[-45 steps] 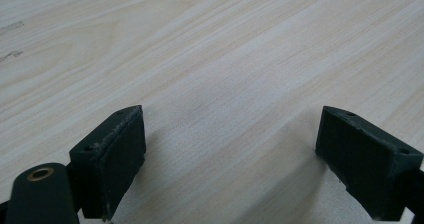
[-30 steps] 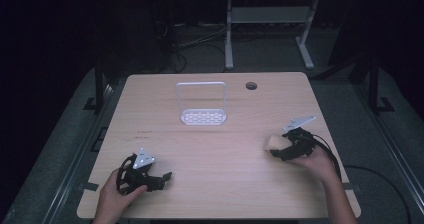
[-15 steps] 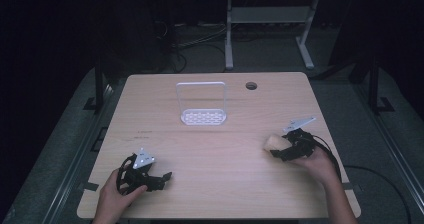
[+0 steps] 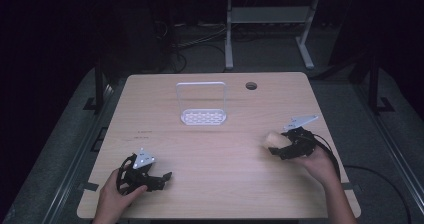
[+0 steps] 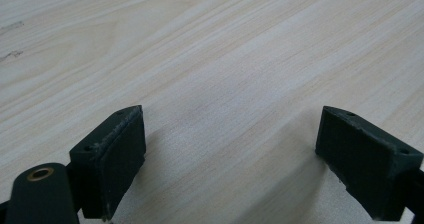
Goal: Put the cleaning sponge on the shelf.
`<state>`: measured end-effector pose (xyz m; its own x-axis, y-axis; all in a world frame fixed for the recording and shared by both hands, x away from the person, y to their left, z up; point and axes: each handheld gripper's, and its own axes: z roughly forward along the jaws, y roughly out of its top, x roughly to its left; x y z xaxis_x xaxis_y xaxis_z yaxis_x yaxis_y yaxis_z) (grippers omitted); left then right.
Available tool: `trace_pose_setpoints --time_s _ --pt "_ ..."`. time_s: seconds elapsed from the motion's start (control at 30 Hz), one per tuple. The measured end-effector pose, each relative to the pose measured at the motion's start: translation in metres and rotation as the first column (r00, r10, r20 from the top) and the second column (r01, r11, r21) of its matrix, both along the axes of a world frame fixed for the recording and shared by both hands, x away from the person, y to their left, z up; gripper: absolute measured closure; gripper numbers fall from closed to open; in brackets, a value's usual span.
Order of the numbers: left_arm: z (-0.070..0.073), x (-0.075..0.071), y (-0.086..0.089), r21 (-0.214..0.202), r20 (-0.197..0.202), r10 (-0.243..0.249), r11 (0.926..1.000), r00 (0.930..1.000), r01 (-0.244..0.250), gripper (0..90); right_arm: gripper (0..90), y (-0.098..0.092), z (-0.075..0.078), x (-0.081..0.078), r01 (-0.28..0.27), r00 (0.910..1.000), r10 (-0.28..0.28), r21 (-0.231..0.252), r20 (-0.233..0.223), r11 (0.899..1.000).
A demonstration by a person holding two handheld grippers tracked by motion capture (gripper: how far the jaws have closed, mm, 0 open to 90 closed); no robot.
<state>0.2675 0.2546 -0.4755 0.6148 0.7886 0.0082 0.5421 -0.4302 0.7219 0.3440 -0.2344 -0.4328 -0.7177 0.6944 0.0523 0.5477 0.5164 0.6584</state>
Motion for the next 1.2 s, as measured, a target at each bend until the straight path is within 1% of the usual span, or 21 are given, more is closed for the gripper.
trace_pose_setpoints --time_s 0.03,0.13,0.3,0.47,0.7,1.0,1.2 --pt "0.000 0.000 0.000 0.000 0.000 0.000 1.0000 1.0000 0.000 11.8 23.5 0.001 0.003 -0.001 0.001 1.0000 -0.001 0.006 0.008 1.000" --pt "0.000 0.000 0.000 0.000 -0.001 0.000 1.0000 1.0000 0.000 11.8 23.5 0.003 0.004 -0.002 0.003 0.9999 -0.003 0.002 0.015 1.000" --pt "0.000 0.000 0.000 0.002 -0.001 -0.001 1.0000 1.0000 0.001 11.9 23.5 0.005 0.008 -0.001 0.001 0.9998 -0.001 0.005 0.020 1.000" --pt "0.000 0.000 0.000 0.003 -0.001 -0.002 1.0000 1.0000 0.002 11.8 23.5 0.009 0.014 0.002 -0.002 0.9996 0.001 0.024 0.029 1.000" --pt "0.000 0.000 0.000 0.003 -0.001 -0.002 1.0000 1.0000 0.002 11.9 23.5 0.018 0.017 0.006 -0.020 0.9992 0.019 0.019 0.035 1.000" --pt "0.000 0.000 0.000 0.003 -0.001 -0.002 1.0000 1.0000 0.002 11.9 23.5 0.033 0.021 0.012 -0.049 0.9981 0.047 0.033 0.040 0.998" --pt "0.000 0.000 0.000 0.002 -0.001 -0.002 1.0000 1.0000 0.002 11.8 23.5 0.040 0.023 0.015 -0.061 0.9972 0.060 0.032 0.045 0.998"
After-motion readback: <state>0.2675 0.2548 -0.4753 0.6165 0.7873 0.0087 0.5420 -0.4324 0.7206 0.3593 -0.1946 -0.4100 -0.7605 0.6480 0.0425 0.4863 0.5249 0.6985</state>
